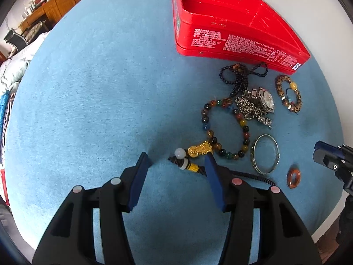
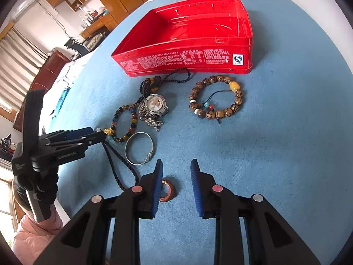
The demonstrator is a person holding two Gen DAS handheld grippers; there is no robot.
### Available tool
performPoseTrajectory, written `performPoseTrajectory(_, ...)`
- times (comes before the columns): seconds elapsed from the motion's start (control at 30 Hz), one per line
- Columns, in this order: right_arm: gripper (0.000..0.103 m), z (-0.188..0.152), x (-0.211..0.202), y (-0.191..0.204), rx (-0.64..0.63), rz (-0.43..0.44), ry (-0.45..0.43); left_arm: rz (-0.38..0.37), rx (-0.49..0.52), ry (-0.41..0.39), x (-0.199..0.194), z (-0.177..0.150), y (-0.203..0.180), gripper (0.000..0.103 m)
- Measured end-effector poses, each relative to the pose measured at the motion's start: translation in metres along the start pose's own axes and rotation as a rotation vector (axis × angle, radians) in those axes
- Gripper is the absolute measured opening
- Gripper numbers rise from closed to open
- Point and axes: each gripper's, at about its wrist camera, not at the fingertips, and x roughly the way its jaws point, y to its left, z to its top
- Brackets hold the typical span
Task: Organize jewelry
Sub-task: 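Grasp the black cord necklace's gold charm with the left tool while the right tool reaches the brown ring, then grasp the brown wooden ring with the right tool while the left tool lifts the necklace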
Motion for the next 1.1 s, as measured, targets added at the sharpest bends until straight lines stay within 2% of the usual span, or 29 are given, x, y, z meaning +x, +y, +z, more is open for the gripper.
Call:
performPoseTrajectory(0.33,0.026,0.002,0.011,0.0,0.005,0.007,0.025,-0.01,0.055,0.019,0.009,0.01,-0.017,0.023)
performPoseTrajectory(0.4,0.027,0.003,0.014,0.001,0.004,0.008,0.031,-0.008,0.059,0.011,0.01,0.011,-0.02,0.02)
performPoseTrajectory(0.43,0.027,0.003,0.015,0.001,0.003,0.008,0.035,-0.007,0.063,0.007,0.009,0.01,-0.022,0.014)
performPoseTrajectory(0.57,0.028,0.0,0.022,0.004,-0.002,0.004,0.06,-0.012,0.066,-0.01,0.006,0.006,-0.026,0.013)
performPoseTrajectory(0.87,0.028,-0.012,0.026,0.013,-0.018,0.003,0.096,-0.09,0.067,-0.035,-0.018,-0.011,-0.021,0.013)
performPoseTrajectory(1.1,0.03,-0.019,0.031,0.023,-0.038,-0.014,0.119,-0.1,0.085,-0.064,-0.035,-0.021,-0.017,0.013)
